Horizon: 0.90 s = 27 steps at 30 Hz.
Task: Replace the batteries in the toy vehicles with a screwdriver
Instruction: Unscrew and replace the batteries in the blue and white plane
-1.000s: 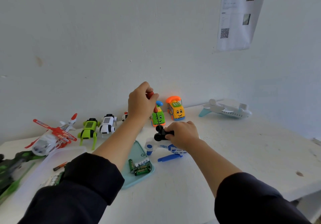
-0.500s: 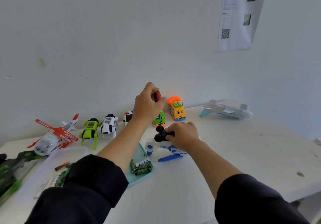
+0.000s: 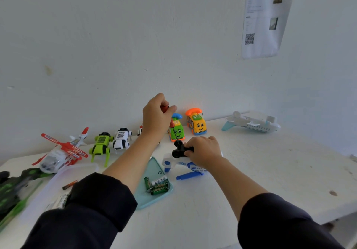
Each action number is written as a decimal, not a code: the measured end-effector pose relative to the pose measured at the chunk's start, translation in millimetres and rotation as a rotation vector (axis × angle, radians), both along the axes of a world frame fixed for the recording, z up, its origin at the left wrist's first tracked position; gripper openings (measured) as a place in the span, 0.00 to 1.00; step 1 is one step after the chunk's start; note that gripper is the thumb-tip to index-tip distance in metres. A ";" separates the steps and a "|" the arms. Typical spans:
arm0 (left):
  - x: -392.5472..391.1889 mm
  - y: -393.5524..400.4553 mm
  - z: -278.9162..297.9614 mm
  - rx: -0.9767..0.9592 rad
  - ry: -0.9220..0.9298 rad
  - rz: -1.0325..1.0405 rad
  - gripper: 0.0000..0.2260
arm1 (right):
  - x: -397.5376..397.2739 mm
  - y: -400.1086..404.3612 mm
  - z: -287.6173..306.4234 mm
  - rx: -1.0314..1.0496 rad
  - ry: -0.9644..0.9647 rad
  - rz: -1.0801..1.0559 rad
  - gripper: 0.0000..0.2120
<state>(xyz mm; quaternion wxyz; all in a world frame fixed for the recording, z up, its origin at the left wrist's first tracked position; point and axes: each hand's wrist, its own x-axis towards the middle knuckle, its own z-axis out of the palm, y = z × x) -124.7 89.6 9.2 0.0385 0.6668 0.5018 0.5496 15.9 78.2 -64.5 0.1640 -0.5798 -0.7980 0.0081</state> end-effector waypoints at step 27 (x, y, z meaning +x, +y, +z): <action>-5.3 -24.5 -47.5 0.084 0.015 -0.035 0.13 | -10.7 -11.8 2.4 -0.002 0.078 -0.129 0.15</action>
